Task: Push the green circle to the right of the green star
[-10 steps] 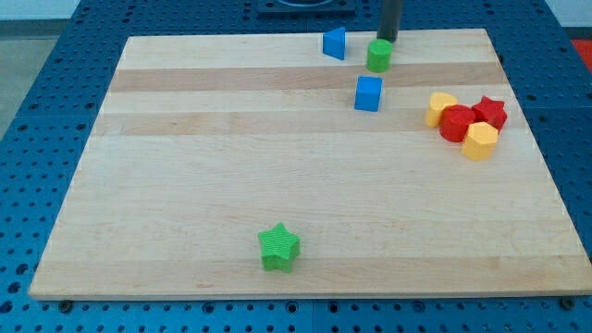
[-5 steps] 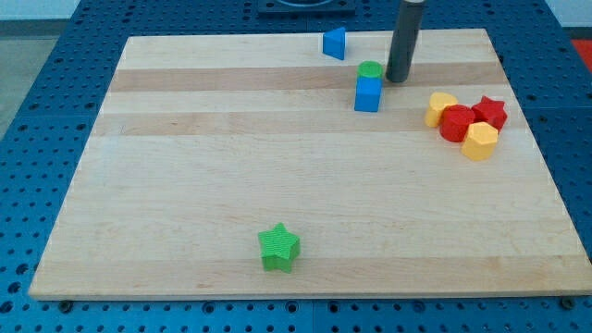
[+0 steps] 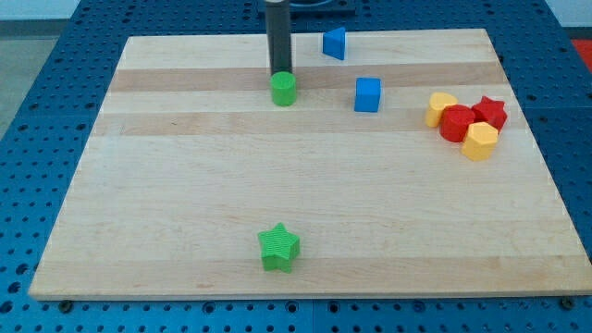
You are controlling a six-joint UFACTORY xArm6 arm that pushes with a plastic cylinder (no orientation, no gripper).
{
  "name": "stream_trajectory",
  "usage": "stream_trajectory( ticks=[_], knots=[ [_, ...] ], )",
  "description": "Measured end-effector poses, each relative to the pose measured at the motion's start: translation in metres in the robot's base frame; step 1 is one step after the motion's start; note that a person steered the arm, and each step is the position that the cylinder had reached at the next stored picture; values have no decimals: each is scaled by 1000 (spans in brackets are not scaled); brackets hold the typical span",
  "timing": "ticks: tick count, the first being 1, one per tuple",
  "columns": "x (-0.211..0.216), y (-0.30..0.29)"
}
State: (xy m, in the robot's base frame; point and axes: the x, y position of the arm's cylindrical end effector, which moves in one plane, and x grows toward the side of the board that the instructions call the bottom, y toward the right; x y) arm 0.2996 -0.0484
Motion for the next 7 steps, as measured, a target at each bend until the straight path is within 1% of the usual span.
stream_trajectory(
  ticks=[1,3,4,5,6,7],
  knots=[
    [30,0],
    [102,2],
    [123,10],
    [100,8],
    [104,24],
    [132,37]
  ],
)
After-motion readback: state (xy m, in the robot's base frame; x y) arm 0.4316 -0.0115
